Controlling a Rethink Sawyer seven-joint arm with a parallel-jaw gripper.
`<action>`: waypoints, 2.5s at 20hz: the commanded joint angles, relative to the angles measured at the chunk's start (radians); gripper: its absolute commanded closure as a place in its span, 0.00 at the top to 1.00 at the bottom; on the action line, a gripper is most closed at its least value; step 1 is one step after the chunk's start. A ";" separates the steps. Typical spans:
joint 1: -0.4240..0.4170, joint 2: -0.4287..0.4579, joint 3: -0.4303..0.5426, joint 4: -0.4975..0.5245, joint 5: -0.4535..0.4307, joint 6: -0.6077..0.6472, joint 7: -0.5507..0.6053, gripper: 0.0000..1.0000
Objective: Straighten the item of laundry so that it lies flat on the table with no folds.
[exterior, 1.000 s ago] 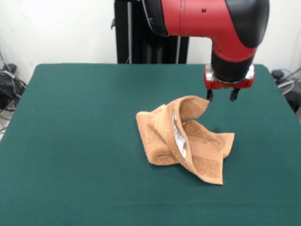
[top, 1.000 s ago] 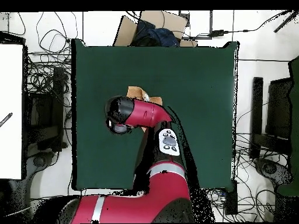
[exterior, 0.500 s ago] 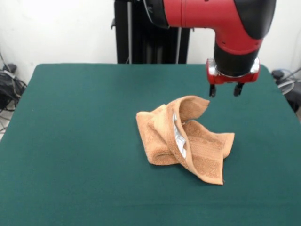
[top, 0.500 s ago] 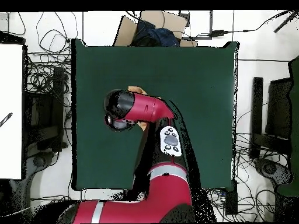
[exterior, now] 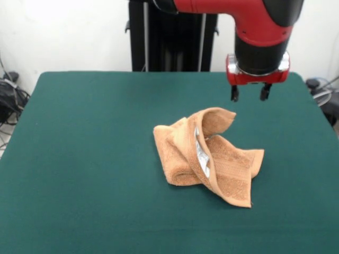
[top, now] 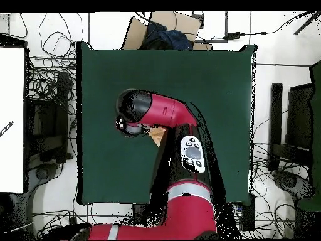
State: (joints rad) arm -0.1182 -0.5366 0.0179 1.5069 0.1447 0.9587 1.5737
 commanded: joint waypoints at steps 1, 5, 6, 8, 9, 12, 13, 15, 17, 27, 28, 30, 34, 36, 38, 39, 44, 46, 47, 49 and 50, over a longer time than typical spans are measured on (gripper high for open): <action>-0.040 -0.011 0.061 0.034 0.002 0.034 0.075 1.00; -0.052 0.000 0.077 0.068 0.015 -0.006 0.085 1.00; -0.055 0.004 0.079 0.081 0.018 -0.023 0.088 1.00; -0.058 0.014 0.083 0.102 0.019 -0.060 0.090 1.00; -0.057 0.022 0.082 0.106 0.014 -0.072 0.092 1.00; -0.049 0.048 0.082 0.121 0.004 -0.132 0.103 1.00; -0.042 0.057 0.080 0.117 -0.004 -0.147 0.105 1.00; -0.042 0.069 0.088 0.116 0.002 -0.166 0.109 1.00; -0.037 0.072 0.085 0.109 0.004 -0.150 0.116 1.00; -0.046 0.094 0.099 0.101 0.021 -0.151 0.114 1.00; -0.047 0.094 0.100 0.100 0.025 -0.151 0.117 1.00; -0.045 0.089 0.099 0.103 0.028 -0.150 0.121 1.00; -0.047 0.093 0.104 0.107 0.038 -0.160 0.129 1.00; -0.045 0.086 0.103 0.114 0.043 -0.163 0.138 1.00; -0.045 0.080 0.104 0.121 0.050 -0.167 0.143 1.00; -0.046 0.079 0.106 0.123 0.055 -0.166 0.146 1.00; -0.047 0.076 0.112 0.127 0.078 -0.159 0.149 1.00; -0.040 0.076 0.102 0.099 0.071 -0.127 0.142 1.00; -0.038 0.074 0.099 0.086 0.069 -0.110 0.141 1.00; -0.033 0.073 0.093 0.067 0.066 -0.084 0.143 1.00; -0.036 0.069 0.096 0.075 0.069 -0.089 0.143 1.00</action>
State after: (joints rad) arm -0.1584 -0.4698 0.0257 1.5652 0.1767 0.8809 1.5737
